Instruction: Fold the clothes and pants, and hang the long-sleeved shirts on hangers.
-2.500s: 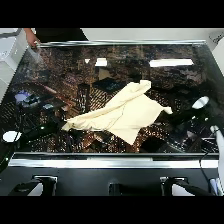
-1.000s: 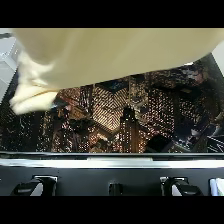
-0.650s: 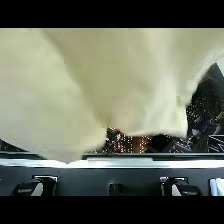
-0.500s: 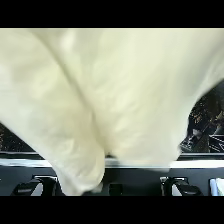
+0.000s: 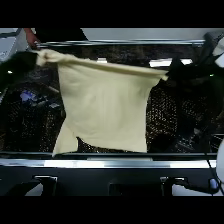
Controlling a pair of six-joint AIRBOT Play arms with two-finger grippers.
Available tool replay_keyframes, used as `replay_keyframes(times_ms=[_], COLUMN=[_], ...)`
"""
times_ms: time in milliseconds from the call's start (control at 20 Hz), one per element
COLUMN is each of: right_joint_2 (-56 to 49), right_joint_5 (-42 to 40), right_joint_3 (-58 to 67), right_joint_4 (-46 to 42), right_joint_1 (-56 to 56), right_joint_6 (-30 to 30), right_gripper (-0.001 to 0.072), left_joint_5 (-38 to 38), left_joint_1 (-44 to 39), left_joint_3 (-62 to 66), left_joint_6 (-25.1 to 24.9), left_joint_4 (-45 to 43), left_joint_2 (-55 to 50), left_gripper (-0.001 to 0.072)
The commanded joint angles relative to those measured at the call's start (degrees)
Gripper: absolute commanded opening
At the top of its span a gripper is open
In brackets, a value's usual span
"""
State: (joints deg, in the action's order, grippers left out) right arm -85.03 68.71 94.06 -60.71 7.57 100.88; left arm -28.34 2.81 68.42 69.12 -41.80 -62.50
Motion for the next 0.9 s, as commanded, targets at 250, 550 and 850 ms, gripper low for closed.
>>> replay_keyframes(times_ms=[250, 550, 850], right_joint_2=[-15.47, -7.58, 1.29], right_joint_5=[-2.14, 13.90, 20.96], right_joint_3=[-1.70, 3.19, -21.97], right_joint_4=[6.67, -7.65, -13.57], right_joint_1=[-5.68, 6.67, 14.80], right_joint_6=[2.01, -3.23, -6.97], right_gripper=[0.0033, 0.0651, 0.0659], left_joint_5=[-0.79, -23.98, -51.95], left_joint_1=[-10.69, 3.72, 20.57], left_joint_3=[-1.75, 5.38, -8.09], left_joint_6=[6.16, 6.01, 12.11], left_joint_4=[0.42, -10.88, -27.96], left_joint_2=[-16.55, -10.82, -9.84], left_gripper=[0.0065, 0.0709, 0.0706])
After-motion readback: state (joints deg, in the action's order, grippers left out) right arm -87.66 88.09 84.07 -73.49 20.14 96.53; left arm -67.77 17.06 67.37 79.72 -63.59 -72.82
